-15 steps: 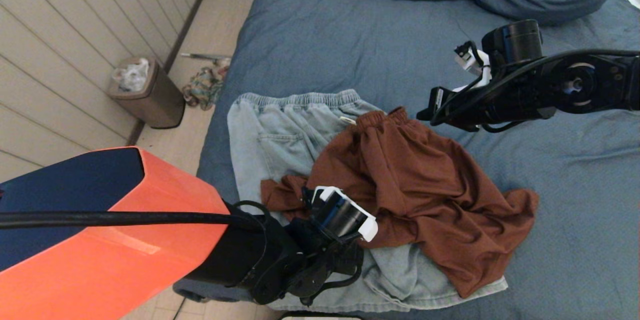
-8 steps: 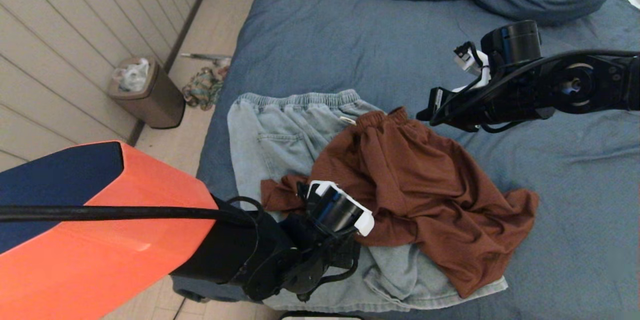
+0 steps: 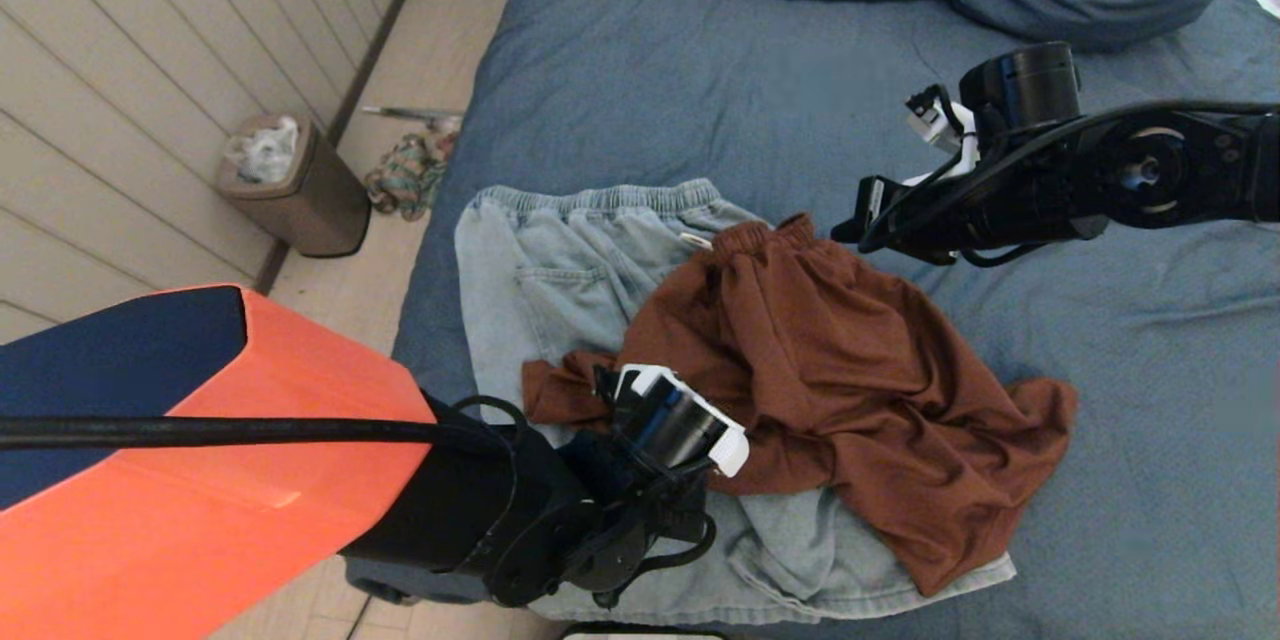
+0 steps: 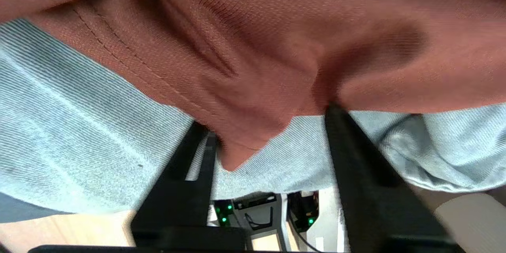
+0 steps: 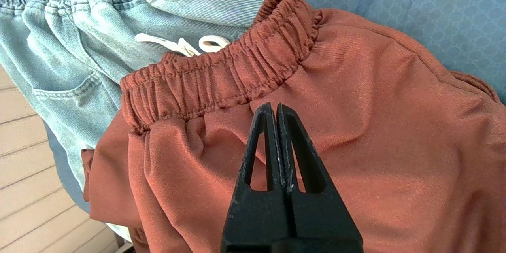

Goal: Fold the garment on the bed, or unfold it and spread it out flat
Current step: Unford the brown shorts

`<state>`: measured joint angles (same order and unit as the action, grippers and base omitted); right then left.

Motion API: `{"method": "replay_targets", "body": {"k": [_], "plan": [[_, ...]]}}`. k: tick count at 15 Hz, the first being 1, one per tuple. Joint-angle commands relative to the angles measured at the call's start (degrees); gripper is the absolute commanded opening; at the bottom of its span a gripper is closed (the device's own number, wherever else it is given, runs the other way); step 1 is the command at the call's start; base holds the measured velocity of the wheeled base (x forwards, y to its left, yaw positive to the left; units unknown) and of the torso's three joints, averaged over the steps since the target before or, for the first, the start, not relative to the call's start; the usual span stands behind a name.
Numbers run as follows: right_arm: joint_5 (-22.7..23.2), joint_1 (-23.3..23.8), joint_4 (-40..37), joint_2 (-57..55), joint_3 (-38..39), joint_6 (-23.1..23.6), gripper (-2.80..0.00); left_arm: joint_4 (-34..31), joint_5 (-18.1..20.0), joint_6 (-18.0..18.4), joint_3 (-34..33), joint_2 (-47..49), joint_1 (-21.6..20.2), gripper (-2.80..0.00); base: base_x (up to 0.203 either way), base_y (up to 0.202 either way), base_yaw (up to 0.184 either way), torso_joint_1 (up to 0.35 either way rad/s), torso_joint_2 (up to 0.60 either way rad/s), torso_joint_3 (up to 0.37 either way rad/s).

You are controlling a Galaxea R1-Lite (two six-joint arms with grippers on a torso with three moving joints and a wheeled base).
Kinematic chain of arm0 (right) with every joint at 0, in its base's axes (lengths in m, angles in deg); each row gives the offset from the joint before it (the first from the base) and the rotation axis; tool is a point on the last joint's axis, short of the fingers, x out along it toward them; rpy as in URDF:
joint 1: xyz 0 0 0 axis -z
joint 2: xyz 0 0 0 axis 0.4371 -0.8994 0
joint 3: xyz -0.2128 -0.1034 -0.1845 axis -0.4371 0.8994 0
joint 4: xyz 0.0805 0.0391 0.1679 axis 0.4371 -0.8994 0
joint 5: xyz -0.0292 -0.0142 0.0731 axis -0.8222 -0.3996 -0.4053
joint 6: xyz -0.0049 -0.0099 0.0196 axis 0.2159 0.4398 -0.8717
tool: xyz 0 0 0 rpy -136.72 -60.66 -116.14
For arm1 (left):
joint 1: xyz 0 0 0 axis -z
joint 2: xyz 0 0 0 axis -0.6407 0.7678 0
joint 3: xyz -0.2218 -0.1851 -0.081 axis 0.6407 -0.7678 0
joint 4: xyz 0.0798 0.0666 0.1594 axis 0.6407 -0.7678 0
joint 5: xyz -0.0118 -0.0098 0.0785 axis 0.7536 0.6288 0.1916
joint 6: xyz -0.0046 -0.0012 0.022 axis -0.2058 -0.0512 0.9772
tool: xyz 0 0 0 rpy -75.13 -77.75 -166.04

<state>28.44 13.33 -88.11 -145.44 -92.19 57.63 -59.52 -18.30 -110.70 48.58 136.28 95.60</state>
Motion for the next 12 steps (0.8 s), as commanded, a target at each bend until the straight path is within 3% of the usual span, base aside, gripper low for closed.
{"method": "replay_targets", "body": {"k": [1,8,12], "plan": [[0.08,0.02,-0.07,0.05,-0.01,-0.1,-2.8,-0.01,-0.12,-0.88,0.19,1.29,-0.04,-2.8,0.0,0.0,0.0,0.0,0.0,0.0],[0.08,0.02,-0.07,0.27,-0.01,-0.1,-2.8,-0.54,-0.12,-2.27,0.42,0.67,0.17,-2.8,0.0,0.0,0.0,0.0,0.0,0.0],[0.08,0.07,-0.07,0.49,-0.09,-0.23,-2.8,-4.55,-0.12,-3.19,-0.52,-5.8,6.25,-2.8,0.0,0.0,0.0,0.0,0.0,0.0]]}}
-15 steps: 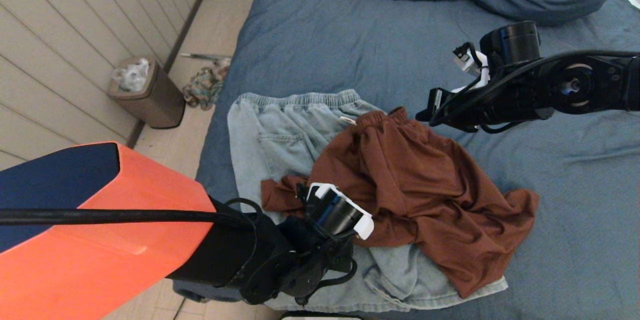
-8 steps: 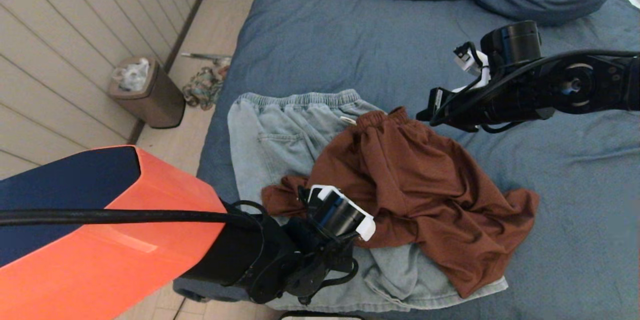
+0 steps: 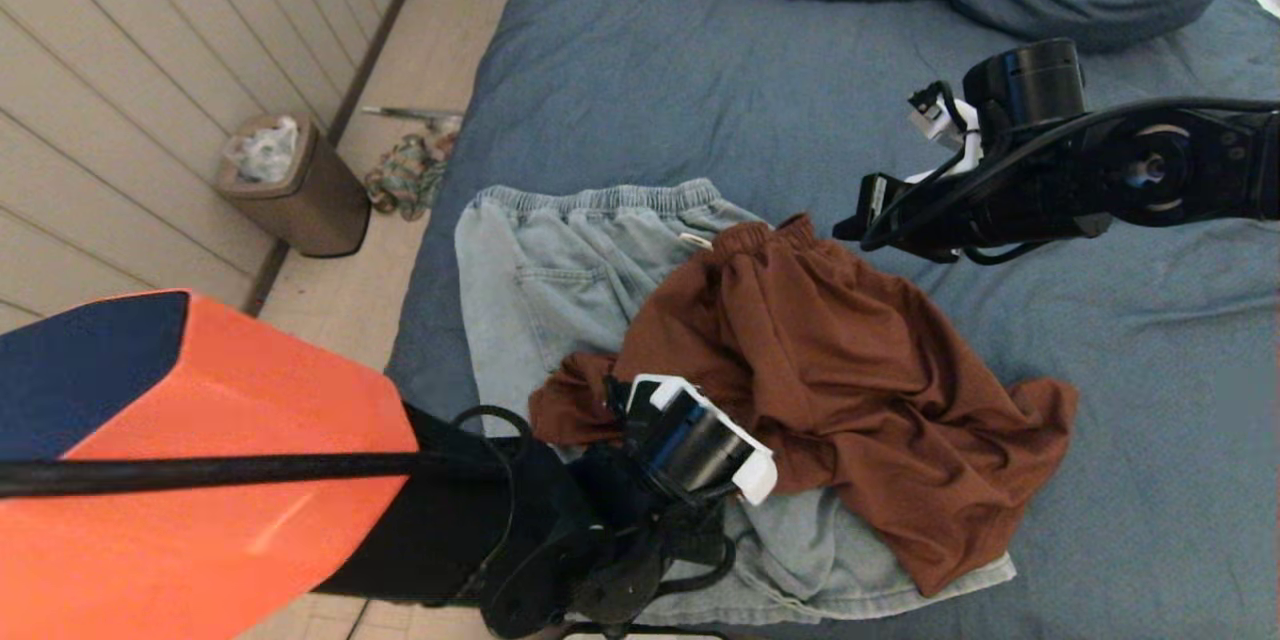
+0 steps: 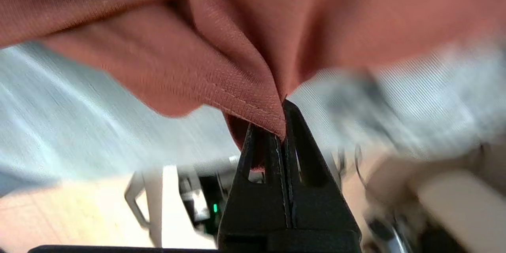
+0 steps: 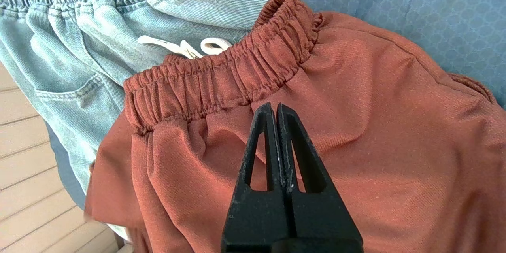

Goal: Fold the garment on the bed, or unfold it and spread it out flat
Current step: Unford the brown shorts

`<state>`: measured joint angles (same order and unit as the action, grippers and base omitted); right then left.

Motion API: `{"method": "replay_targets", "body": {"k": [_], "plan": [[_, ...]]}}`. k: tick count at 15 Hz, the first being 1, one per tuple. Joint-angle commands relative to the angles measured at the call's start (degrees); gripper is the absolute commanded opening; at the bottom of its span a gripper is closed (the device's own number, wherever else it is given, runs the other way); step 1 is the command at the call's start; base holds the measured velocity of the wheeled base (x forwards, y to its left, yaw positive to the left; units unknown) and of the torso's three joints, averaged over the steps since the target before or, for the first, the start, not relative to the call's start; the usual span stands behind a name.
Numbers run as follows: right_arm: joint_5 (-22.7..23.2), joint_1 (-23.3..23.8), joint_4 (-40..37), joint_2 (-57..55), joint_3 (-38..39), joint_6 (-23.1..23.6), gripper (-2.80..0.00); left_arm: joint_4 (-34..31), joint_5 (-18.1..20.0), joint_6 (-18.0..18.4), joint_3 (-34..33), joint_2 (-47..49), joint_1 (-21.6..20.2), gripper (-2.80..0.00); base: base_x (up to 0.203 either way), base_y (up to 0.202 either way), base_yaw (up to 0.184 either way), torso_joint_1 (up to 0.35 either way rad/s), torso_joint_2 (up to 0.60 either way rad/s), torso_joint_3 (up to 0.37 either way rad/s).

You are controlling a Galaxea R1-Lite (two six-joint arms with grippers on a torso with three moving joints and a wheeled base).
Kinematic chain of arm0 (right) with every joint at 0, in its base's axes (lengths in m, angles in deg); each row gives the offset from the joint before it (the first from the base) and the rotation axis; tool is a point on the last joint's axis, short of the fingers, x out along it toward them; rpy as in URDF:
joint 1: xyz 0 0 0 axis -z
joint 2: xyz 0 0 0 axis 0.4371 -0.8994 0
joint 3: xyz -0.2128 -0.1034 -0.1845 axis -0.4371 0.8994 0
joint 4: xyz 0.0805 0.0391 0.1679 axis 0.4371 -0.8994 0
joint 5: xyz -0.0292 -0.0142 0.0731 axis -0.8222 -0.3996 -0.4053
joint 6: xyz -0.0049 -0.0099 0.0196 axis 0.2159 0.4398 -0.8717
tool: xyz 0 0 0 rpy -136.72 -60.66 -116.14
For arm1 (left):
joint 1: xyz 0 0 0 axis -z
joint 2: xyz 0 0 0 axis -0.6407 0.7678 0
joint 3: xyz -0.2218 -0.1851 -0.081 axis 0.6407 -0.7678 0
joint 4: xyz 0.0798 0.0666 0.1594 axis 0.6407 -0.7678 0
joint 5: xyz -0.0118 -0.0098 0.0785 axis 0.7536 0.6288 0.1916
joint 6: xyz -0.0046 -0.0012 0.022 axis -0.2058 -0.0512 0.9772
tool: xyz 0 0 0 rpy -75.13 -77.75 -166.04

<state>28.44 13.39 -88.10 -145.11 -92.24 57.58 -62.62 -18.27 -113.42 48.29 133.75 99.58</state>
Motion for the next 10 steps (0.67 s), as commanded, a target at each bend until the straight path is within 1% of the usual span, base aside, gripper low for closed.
{"method": "replay_targets", "body": {"k": [1,3,7,10], "plan": [[0.08,-0.04,-0.08,0.2,-0.13,-0.47,-2.8,-4.23,-0.15,-1.35,-0.03,-5.02,4.75,-2.8,0.0,0.0,0.0,0.0,0.0,0.0],[0.08,0.05,-0.16,-0.06,-0.57,-0.67,-2.8,-10.89,-0.09,-3.02,0.55,-7.48,9.63,-2.8,0.0,0.0,0.0,0.0,0.0,0.0],[0.08,0.05,-0.25,-0.15,-0.57,-0.67,-2.8,-21.97,-0.08,-6.91,3.01,-8.05,17.9,-2.8,0.0,0.0,0.0,0.0,0.0,0.0],[0.08,0.05,-0.25,-0.15,-0.66,-0.67,-2.8,-26.02,-0.06,-8.15,4.97,-7.19,22.45,-2.8,0.0,0.0,0.0,0.0,0.0,0.0]]}}
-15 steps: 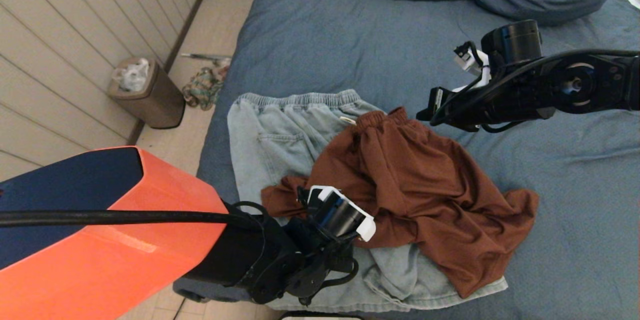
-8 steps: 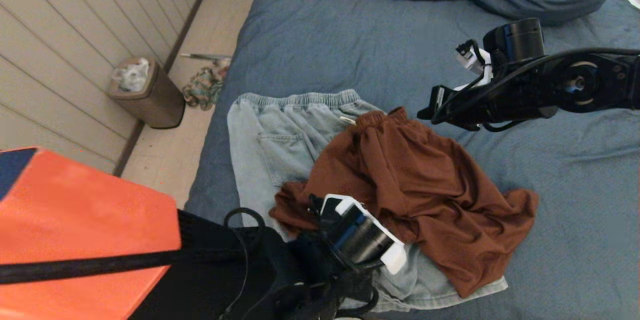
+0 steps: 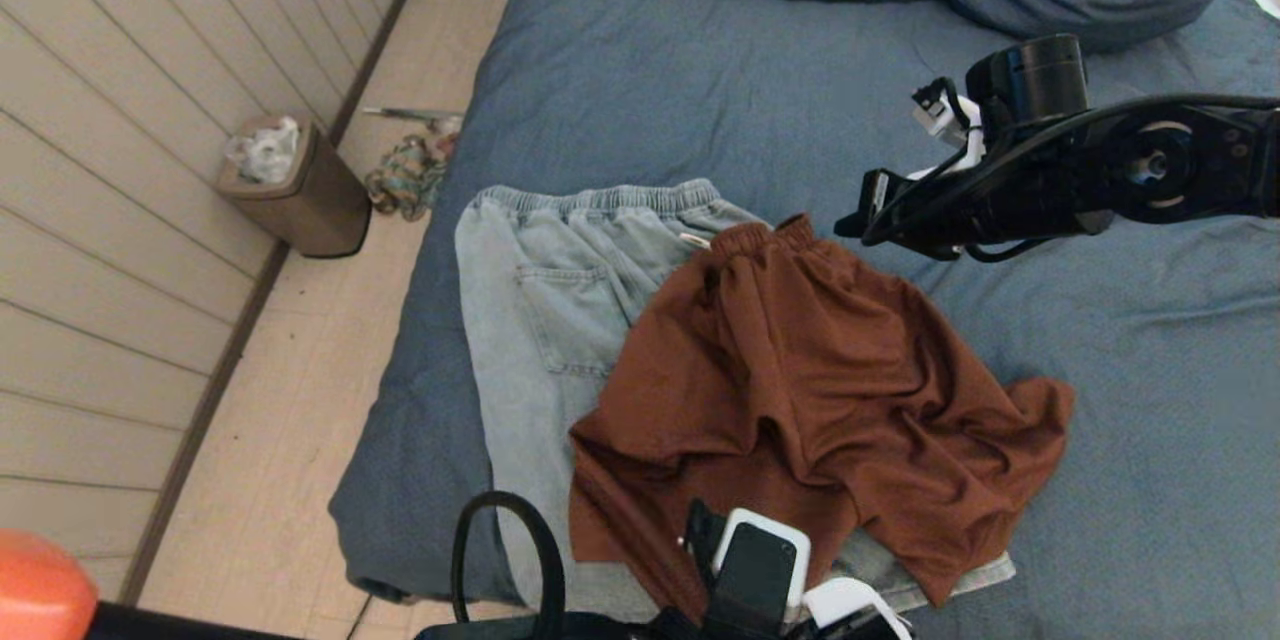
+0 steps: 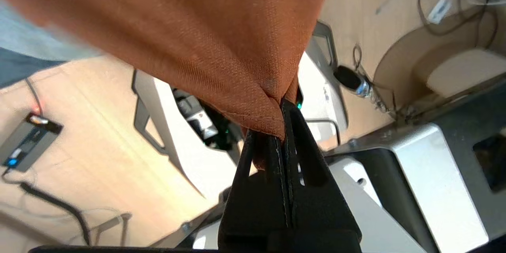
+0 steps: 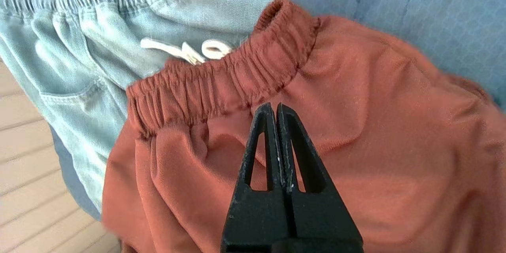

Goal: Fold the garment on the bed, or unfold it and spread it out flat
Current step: Unford the brown shorts

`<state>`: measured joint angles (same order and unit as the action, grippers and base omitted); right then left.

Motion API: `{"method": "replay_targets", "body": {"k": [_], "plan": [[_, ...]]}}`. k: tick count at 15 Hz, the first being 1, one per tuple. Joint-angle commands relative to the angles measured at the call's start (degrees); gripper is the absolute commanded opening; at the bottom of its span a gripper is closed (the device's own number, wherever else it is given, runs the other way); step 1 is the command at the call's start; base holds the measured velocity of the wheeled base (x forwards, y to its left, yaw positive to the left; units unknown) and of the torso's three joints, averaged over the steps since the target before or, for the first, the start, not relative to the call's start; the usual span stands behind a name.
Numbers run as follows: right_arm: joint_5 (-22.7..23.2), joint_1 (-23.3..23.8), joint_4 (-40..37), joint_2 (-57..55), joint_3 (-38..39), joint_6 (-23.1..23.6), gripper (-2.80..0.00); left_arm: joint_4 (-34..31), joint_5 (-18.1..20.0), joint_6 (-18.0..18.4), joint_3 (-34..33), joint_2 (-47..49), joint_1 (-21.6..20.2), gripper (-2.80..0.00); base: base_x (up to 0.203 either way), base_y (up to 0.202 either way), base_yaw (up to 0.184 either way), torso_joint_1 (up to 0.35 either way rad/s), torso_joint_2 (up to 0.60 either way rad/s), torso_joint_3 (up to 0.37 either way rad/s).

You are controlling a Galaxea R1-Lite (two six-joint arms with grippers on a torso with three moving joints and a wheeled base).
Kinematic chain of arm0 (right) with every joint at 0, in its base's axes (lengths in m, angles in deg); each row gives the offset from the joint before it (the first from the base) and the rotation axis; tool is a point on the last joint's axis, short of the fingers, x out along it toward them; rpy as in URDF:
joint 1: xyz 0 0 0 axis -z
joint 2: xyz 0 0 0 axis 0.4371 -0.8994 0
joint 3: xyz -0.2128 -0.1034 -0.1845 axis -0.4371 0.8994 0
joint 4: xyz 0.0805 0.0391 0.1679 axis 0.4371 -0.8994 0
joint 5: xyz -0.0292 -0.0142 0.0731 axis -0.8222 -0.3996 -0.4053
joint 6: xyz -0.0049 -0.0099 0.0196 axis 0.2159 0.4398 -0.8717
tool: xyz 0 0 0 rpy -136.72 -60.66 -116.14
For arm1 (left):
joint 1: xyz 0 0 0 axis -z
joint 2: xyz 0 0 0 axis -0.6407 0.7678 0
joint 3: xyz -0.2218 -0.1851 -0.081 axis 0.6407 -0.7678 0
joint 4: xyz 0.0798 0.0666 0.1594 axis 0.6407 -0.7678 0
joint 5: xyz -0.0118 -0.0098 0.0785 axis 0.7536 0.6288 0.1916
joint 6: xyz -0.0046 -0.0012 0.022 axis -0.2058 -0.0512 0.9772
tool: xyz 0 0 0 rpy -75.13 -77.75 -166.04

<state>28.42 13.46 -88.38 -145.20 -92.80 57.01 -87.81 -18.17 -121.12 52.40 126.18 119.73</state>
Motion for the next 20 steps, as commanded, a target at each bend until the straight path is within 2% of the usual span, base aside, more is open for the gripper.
{"method": "replay_targets", "body": {"k": [1,4,7,11,13,16,20], "plan": [[0.1,-0.02,0.02,-0.06,-0.1,-0.1,-2.8,-1.83,-0.16,-0.8,1.47,0.67,3.61,-2.8,0.0,0.0,0.0,0.0,0.0,0.0],[0.02,-0.02,0.11,-0.15,-0.1,-0.1,-2.8,-6.81,0.71,-2.1,5.49,2.74,6.6,-2.8,0.0,0.0,0.0,0.0,0.0,0.0],[0.01,0.06,0.11,0.02,-0.18,-0.1,-2.8,-11.8,1.8,-3.36,10.56,5.37,7.03,-2.8,0.0,0.0,0.0,0.0,0.0,0.0],[0.01,-0.02,0.02,0.03,-0.1,-0.1,-2.8,-11.28,1.55,-3.61,9.8,6.43,6.28,-2.8,0.0,0.0,0.0,0.0,0.0,0.0],[0.03,-0.02,0.1,0.01,-0.01,-0.1,-2.8,-10.37,1.48,-3.64,8.84,6.67,2.61,-2.8,0.0,0.0,0.0,0.0,0.0,0.0],[0.1,-0.11,0.11,-0.24,0.25,-0.1,-2.8,-5.75,1.57,-1.98,8.97,7.4,-6.5,-2.8,0.0,0.0,0.0,0.0,0.0,0.0],[0.1,-0.2,0.29,-0.5,0.52,-0.1,-2.8,5.28,1.58,7.87,10.14,8.34,-19.39,-2.8,0.0,0.0,0.0,0.0,0.0,0.0]]}}
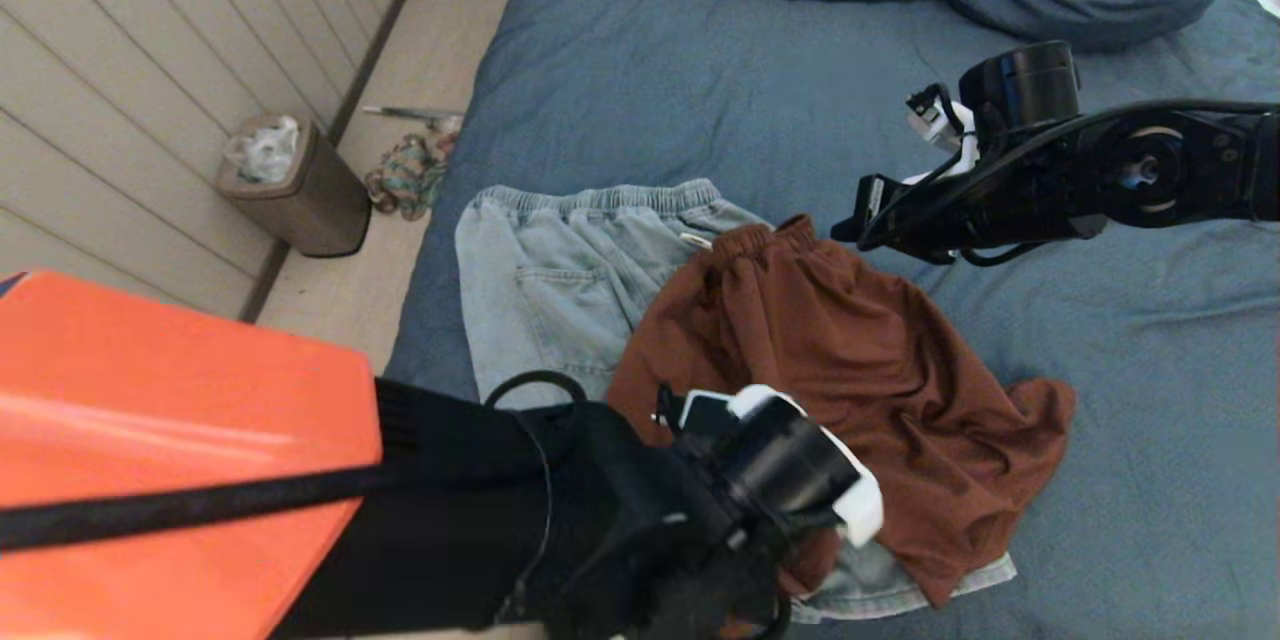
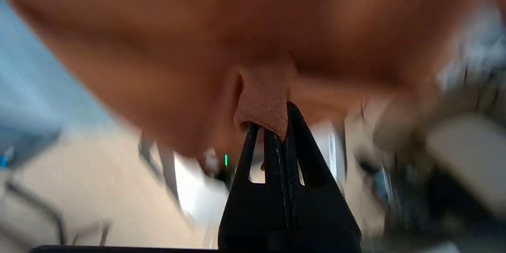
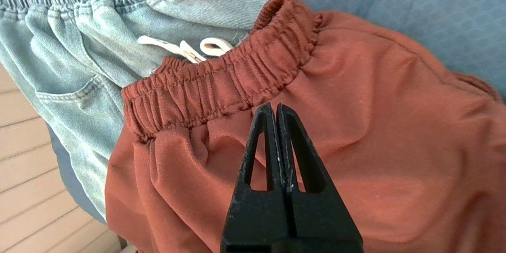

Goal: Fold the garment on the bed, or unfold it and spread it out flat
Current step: Unford the brown shorts

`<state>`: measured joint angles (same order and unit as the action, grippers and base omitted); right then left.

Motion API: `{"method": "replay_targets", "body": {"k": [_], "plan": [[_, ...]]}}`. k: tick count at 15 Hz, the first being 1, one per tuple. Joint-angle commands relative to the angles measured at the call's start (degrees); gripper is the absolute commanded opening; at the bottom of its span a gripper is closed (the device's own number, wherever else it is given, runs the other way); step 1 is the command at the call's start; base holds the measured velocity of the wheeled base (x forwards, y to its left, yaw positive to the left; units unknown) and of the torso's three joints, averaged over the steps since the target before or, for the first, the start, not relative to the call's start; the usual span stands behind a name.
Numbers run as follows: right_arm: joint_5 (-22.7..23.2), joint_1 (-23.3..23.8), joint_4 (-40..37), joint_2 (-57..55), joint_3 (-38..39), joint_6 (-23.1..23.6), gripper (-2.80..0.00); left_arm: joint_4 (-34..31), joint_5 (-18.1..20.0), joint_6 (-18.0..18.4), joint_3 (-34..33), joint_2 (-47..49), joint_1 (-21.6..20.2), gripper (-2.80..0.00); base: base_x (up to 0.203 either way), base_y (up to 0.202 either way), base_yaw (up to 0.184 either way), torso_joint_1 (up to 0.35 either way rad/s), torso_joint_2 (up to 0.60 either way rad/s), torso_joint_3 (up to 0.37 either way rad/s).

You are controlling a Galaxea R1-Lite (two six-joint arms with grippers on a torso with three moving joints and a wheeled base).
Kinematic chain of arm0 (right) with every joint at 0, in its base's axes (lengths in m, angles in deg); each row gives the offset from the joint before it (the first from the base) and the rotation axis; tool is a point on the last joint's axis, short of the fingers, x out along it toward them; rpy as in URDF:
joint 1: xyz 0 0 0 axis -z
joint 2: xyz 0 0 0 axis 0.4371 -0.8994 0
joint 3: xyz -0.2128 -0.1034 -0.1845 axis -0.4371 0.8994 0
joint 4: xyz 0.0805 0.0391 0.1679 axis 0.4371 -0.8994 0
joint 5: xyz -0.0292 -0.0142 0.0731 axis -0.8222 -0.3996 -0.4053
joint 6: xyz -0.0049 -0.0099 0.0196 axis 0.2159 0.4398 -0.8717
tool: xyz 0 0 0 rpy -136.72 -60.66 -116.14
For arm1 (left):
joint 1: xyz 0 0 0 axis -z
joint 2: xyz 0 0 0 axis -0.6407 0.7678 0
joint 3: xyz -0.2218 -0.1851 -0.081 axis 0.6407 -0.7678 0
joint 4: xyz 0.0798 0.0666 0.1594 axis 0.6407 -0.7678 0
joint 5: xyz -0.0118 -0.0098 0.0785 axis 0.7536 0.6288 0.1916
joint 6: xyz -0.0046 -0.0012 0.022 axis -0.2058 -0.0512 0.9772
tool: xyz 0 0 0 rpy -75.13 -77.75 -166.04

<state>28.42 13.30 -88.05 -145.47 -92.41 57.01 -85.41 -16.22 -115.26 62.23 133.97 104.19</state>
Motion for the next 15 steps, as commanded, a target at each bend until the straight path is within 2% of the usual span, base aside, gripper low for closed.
{"method": "replay_targets", "body": {"k": [1,7,8,9,15], "plan": [[0.1,-0.13,-0.04,-0.23,0.13,-0.1,-2.8,5.01,-0.36,4.17,0.41,0.67,-5.49,-2.8,0.0,0.0,0.0,0.0,0.0,0.0],[0.01,-0.04,-0.39,-0.5,-0.14,-0.1,-2.8,5.39,-0.09,4.38,-2.66,-1.11,-5.21,-2.8,0.0,0.0,0.0,0.0,0.0,0.0],[0.01,-0.04,-0.39,-0.41,-0.06,-0.01,-2.8,5.4,-0.01,4.38,-3.39,-1.94,-4.51,-1.19,0.0,0.0,0.0,0.0,0.0,0.0],[0.01,0.04,-0.39,-0.41,-0.14,-0.1,-2.8,5.4,-0.01,4.56,-3.98,-2.52,-3.84,0.0,0.0,0.0,0.0,0.0,0.0,0.0],[-0.08,0.14,-0.22,-0.06,-0.05,0.06,-2.8,5.35,0.08,4.22,-7.07,-10.19,2.17,0.0,0.0,0.0,0.0,0.0,0.0,0.0]]}}
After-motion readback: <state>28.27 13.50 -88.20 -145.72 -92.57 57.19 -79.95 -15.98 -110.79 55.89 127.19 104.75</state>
